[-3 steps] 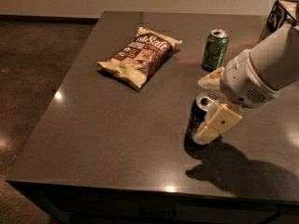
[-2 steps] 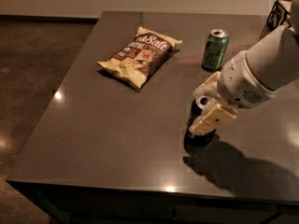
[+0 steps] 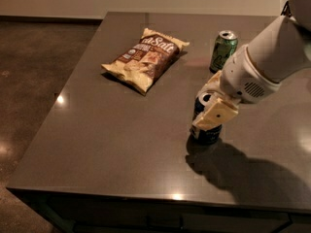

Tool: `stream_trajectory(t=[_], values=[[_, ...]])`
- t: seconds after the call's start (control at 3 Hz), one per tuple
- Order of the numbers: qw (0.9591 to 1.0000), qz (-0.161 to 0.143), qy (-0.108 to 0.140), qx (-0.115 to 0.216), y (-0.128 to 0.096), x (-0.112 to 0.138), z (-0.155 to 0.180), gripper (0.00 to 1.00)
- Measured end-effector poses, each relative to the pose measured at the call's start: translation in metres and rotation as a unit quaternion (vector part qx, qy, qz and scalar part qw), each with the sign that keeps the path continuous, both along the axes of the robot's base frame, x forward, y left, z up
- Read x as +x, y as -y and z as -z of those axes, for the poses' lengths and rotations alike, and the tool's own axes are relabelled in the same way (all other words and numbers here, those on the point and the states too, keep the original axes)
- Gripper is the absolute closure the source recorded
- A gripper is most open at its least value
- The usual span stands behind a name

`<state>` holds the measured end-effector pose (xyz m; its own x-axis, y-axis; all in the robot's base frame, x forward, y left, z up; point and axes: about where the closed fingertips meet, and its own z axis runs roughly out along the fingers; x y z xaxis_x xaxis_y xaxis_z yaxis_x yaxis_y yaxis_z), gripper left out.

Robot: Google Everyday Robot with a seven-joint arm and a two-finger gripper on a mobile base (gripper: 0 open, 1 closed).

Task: Move pepsi can near brown chip bag

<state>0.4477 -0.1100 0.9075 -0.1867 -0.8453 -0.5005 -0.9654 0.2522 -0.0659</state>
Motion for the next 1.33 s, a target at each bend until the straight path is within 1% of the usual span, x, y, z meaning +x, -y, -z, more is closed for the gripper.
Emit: stream_trajectory(t=[0.33,0.67,1.0,1.33], values=[[1.0000,0.004,-0.002,0.005,-0.012,0.019,-0.010,1.00],[0.9997,0.014,0.001,0.021,-0.024,0.044,-0.021,1.00],[0.9989,0.030,0.014,0.034,-0.034,0.076,-0.028,1.00],[0.9978,0.046,0.024,0.041,-0.042,0.107,-0.028,1.00]])
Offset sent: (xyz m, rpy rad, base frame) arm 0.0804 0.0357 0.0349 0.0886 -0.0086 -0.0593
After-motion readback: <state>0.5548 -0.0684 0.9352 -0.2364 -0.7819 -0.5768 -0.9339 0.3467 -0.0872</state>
